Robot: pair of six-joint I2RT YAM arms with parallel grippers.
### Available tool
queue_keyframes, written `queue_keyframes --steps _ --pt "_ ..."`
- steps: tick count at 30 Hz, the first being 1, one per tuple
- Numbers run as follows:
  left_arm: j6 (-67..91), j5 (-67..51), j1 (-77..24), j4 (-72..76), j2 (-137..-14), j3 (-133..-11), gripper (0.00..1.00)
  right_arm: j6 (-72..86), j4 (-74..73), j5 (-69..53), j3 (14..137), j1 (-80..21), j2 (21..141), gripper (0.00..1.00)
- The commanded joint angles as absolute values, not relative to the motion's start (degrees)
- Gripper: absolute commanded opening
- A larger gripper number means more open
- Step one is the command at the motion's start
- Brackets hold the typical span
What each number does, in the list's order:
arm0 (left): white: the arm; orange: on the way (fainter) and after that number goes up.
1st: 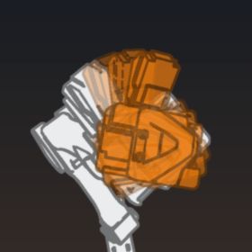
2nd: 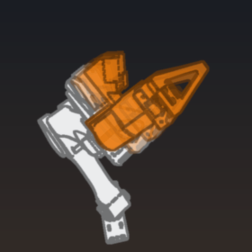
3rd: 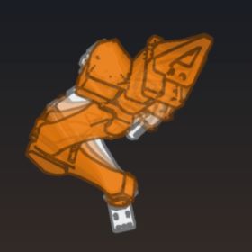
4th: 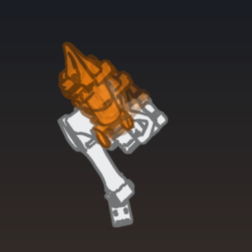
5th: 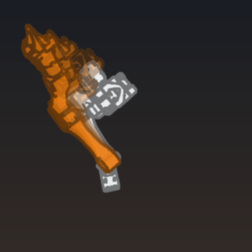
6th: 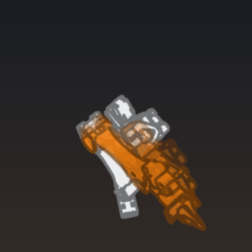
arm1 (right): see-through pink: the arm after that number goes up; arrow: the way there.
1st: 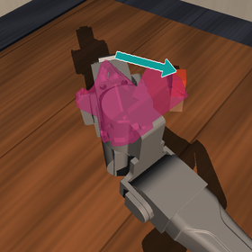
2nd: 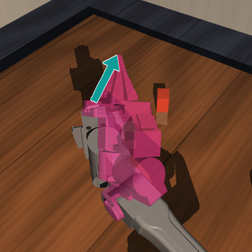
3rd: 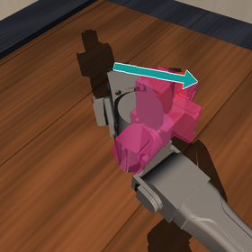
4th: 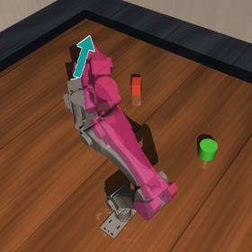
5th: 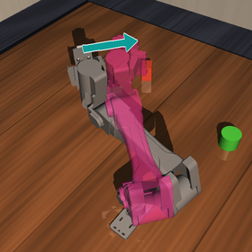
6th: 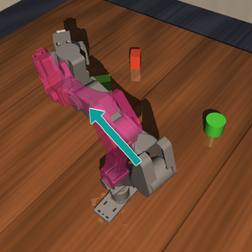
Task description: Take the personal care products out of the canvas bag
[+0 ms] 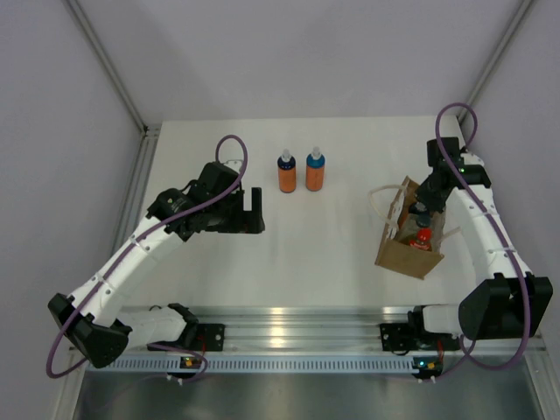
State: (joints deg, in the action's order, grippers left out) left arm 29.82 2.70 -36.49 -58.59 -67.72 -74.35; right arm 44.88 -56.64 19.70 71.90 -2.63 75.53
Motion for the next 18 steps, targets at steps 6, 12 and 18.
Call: queue_keyframes --steps 6,12,18 --pt "29.2 3.7 -36.7 -56.6 -66.6 -74.0 0.98 41.2 -54.7 20.3 75.2 -3.4 74.7 0.00" --pt "29.8 4.0 -36.7 -56.6 -66.8 -74.4 0.98 37.4 -56.8 20.3 83.0 -3.4 74.4 0.00" --pt "30.1 4.5 -36.7 -56.7 -67.2 -75.3 0.98 33.9 -60.1 21.0 89.4 -3.5 74.8 0.00"
